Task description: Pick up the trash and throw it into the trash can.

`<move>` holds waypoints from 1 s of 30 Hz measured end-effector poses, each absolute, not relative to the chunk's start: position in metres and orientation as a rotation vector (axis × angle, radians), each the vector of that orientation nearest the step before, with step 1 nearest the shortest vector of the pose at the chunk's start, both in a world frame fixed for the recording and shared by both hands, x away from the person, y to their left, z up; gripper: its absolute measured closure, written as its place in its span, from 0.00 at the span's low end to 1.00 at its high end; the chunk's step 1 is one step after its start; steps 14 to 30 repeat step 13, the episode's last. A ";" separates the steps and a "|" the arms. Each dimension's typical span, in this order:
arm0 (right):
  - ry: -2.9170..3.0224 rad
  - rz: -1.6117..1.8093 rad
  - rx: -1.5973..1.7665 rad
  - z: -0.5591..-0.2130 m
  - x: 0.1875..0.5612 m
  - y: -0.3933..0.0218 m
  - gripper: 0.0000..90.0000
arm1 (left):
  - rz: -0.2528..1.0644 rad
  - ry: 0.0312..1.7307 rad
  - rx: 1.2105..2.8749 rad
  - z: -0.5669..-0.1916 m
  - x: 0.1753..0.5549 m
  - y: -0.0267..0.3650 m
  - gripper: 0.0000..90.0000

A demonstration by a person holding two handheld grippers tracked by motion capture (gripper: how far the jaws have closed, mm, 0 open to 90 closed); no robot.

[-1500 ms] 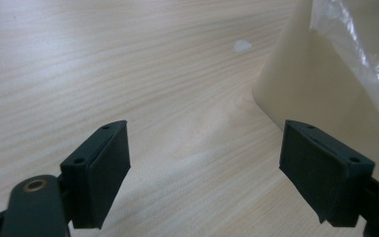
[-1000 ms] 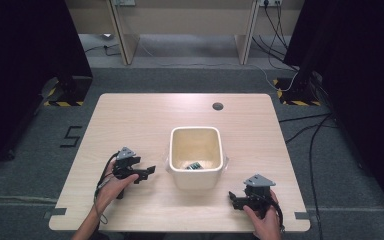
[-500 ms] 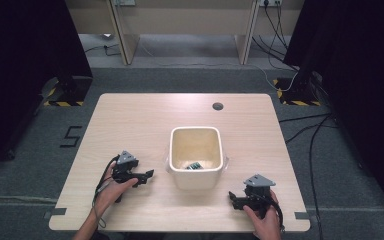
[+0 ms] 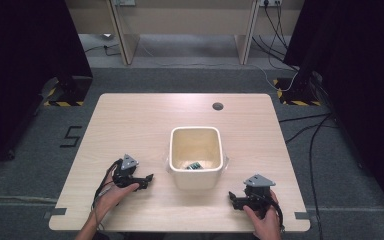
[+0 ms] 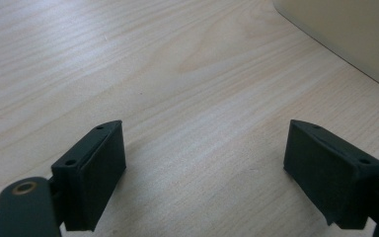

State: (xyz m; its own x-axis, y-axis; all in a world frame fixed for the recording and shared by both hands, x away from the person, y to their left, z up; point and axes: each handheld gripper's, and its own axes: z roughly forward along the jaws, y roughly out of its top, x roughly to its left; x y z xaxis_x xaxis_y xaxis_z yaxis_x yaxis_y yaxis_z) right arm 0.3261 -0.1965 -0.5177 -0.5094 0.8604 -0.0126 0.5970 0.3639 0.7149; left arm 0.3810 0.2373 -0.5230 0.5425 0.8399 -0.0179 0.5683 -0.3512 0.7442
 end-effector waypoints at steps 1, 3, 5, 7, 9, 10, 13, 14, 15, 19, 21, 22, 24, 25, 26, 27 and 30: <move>2.245 0.935 1.272 -0.518 0.326 -0.197 0.11 | 0.488 1.141 2.055 -0.523 0.381 0.237 0.16; 2.246 0.935 1.272 -0.518 0.326 -0.196 0.11 | 0.491 1.145 2.051 -0.524 0.380 0.236 0.16; 2.246 0.936 1.272 -0.518 0.326 -0.196 0.11 | 0.491 1.150 2.050 -0.523 0.380 0.236 0.16; 2.246 0.936 1.271 -0.518 0.326 -0.196 0.11 | 0.490 1.150 2.050 -0.523 0.380 0.236 0.16; 2.248 0.936 1.268 -0.518 0.326 -0.197 0.11 | 0.490 1.150 2.050 -0.524 0.380 0.236 0.16; 2.248 0.935 1.269 -0.518 0.326 -0.196 0.11 | 0.491 1.150 2.049 -0.524 0.380 0.236 0.16; 2.247 0.937 1.272 -0.518 0.326 -0.196 0.11 | 0.491 1.150 2.049 -0.524 0.380 0.236 0.16; 2.247 0.937 1.272 -0.518 0.326 -0.196 0.11 | 0.491 1.150 2.049 -0.524 0.380 0.236 0.16; 2.247 0.937 1.272 -0.518 0.326 -0.196 0.11 | 0.491 1.150 2.049 -0.524 0.380 0.236 0.16; 2.247 0.937 1.272 -0.518 0.326 -0.196 0.11 | 0.491 1.150 2.049 -0.524 0.380 0.236 0.16; 2.247 0.937 1.272 -0.518 0.326 -0.196 0.11 | 0.491 1.150 2.049 -0.524 0.380 0.236 0.16; 2.247 0.937 1.272 -0.518 0.326 -0.196 0.11 | 0.491 1.150 2.049 -0.524 0.380 0.236 0.16; 2.247 0.937 1.272 -0.518 0.326 -0.196 0.11 | 0.491 1.150 2.049 -0.524 0.380 0.236 0.16; 2.247 0.937 1.272 -0.518 0.326 -0.196 0.11 | 0.491 1.150 2.049 -0.524 0.380 0.236 0.16; 2.247 0.937 1.272 -0.518 0.326 -0.196 0.11 | 0.491 1.150 2.049 -0.524 0.380 0.236 0.16; 2.247 0.937 1.272 -0.518 0.326 -0.196 0.11 | 0.491 1.150 2.049 -0.524 0.380 0.236 0.16; 2.247 0.937 1.272 -0.518 0.326 -0.196 0.11 | 0.491 1.150 2.049 -0.524 0.380 0.236 0.16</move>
